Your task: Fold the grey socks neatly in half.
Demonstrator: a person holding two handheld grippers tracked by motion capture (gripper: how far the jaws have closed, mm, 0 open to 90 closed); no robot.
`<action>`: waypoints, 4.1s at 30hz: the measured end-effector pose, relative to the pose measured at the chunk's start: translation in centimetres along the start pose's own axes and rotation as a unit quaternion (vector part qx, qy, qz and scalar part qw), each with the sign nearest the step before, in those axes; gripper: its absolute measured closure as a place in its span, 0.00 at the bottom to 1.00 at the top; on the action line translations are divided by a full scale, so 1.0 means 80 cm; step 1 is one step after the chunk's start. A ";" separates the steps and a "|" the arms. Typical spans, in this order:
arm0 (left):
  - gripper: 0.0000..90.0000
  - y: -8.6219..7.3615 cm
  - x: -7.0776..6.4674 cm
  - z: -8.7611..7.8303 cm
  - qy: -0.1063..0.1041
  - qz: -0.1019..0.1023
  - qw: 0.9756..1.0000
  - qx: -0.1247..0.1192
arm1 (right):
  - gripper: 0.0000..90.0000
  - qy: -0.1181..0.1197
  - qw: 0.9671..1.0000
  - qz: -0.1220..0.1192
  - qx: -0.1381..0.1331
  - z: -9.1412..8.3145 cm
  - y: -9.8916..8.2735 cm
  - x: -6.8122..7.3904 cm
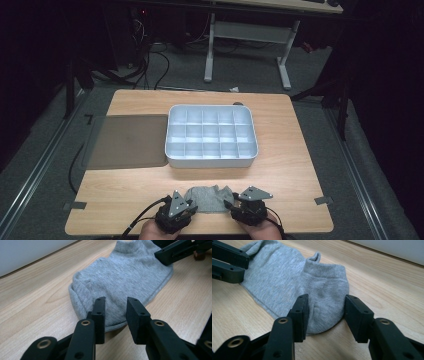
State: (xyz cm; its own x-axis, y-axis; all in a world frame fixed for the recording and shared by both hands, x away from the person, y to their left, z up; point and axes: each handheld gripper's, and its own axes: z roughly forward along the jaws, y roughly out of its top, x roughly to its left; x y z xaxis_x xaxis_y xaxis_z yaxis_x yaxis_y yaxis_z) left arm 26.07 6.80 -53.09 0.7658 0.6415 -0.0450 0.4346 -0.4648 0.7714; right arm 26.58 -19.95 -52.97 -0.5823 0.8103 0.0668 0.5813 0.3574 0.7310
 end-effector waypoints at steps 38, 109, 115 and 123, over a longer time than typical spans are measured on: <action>0.81 0.039 -0.030 0.042 -0.013 0.026 0.999 0.019 | 0.79 0.019 1.000 -0.005 -0.005 -0.002 0.001 0.004; 0.58 0.015 0.044 0.013 -0.033 -0.137 0.989 -0.051 | 0.95 0.008 0.998 0.010 -0.055 -0.019 0.032 -0.018; 0.71 0.015 0.052 0.022 -0.040 -0.158 0.986 -0.032 | 0.95 -0.001 0.999 -0.007 -0.047 -0.022 0.039 -0.011; 0.87 0.015 0.047 0.023 -0.049 -0.143 0.988 -0.030 | 0.95 -0.010 0.999 -0.040 -0.031 -0.017 0.054 0.012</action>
State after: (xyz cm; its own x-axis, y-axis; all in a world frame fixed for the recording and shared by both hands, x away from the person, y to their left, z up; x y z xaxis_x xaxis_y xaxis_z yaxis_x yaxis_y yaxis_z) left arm 30.35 7.53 -53.50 0.6589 0.6782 -0.3255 0.6136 -0.2342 0.7541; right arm 27.74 -18.28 -48.83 -0.6136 0.7896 -0.0078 0.4962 0.3933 0.7740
